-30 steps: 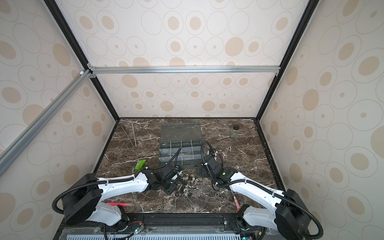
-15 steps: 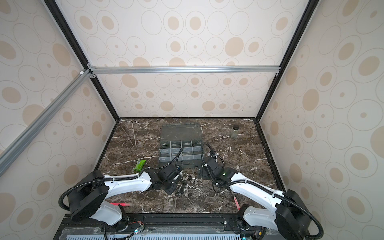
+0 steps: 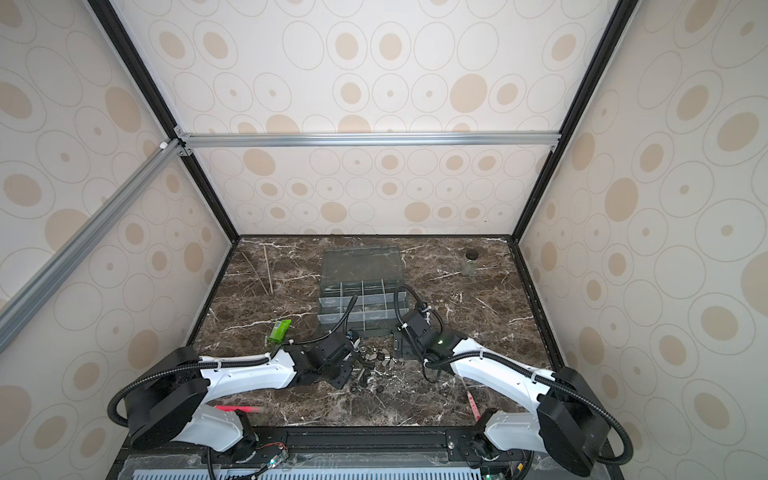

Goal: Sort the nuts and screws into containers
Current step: 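Close the left gripper on a steel bolt in the pile, then lift the bolt with the left gripper and drop it into the organizer's nearest compartment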

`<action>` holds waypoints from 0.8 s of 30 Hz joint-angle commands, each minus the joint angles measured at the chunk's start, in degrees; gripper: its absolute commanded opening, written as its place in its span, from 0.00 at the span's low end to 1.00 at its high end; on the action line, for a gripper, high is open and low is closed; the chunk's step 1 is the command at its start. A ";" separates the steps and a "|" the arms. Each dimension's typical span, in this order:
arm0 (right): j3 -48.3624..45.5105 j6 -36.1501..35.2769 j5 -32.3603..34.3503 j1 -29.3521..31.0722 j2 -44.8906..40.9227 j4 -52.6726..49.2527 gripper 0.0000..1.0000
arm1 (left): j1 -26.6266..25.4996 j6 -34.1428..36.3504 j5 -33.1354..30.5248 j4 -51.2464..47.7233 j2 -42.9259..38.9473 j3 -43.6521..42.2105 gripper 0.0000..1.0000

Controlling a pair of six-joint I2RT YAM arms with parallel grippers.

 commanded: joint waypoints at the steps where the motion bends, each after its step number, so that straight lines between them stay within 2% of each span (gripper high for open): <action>1: 1.93 -0.72 -2.16 0.51 0.63 -2.00 1.00 | -0.43 -3.39 -0.03 1.56 -2.72 -0.47 0.07; 9: 1.89 -1.45 -3.12 0.51 -0.71 -2.66 1.00 | 3.30 -2.78 0.23 -1.85 -8.95 6.05 0.09; 13: 1.90 -1.80 -2.31 0.51 -1.84 -3.94 1.00 | 8.55 -0.25 0.75 -1.85 -11.34 8.95 0.10; 17: 1.58 -1.69 -1.78 0.51 -3.00 -3.99 1.00 | 15.07 1.53 3.46 0.95 -9.25 11.79 0.10; 24: 0.41 1.04 -2.55 0.51 -4.02 -2.15 1.00 | 17.35 3.98 3.63 3.34 -3.54 15.04 0.10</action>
